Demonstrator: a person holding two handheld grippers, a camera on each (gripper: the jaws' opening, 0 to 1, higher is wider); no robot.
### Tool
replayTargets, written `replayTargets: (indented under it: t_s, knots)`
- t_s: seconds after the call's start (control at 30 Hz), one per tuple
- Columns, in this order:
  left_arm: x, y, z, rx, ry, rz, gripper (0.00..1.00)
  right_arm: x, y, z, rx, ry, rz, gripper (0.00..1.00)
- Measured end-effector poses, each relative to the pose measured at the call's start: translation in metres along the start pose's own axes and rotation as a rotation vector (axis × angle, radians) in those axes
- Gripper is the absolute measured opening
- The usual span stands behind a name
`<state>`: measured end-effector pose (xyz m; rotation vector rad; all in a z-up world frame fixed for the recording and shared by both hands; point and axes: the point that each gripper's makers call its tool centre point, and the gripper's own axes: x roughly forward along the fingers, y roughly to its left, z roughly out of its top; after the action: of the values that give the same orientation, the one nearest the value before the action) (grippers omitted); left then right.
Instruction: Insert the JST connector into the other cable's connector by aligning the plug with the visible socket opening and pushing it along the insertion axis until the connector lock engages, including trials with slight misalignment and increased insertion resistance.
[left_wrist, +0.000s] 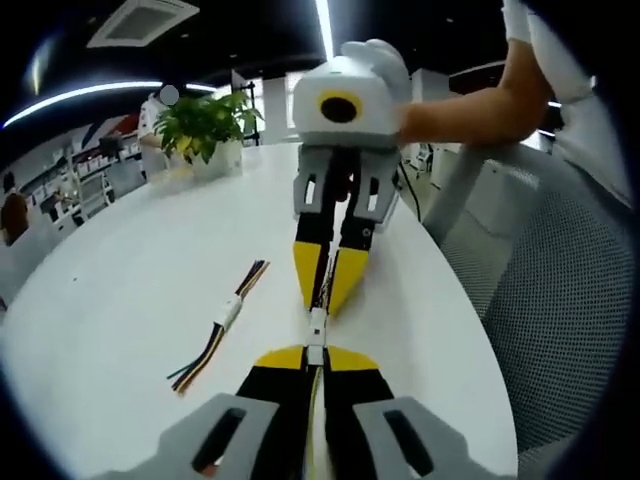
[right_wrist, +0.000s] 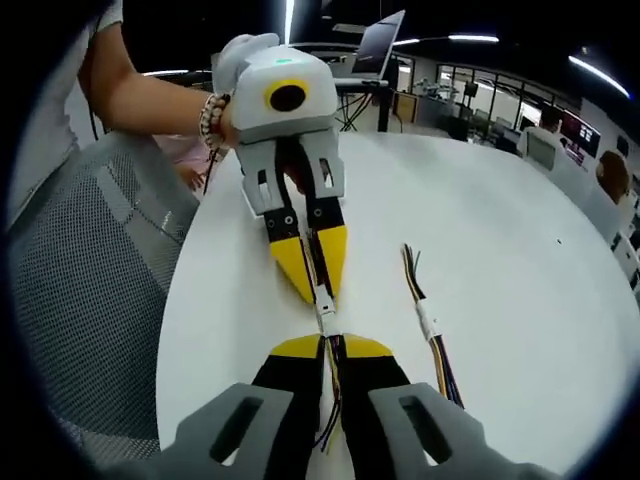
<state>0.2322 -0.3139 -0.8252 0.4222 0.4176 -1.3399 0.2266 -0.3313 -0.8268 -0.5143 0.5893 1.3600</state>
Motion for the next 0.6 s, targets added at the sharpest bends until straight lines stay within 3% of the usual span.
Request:
replayTargets:
  t_s: [0.27, 0.6]
  knots:
    - [-0.01, 0.004, 0.023, 0.079, 0.006, 0.027, 0.0, -0.014, -0.003, 0.018, -0.061, -0.012, -0.032, 0.02]
    - [0.0, 0.0, 0.02, 0.112, 0.059, 0.024, 0.0, -0.012, -0.002, 0.01, -0.086, 0.047, -0.027, 0.02]
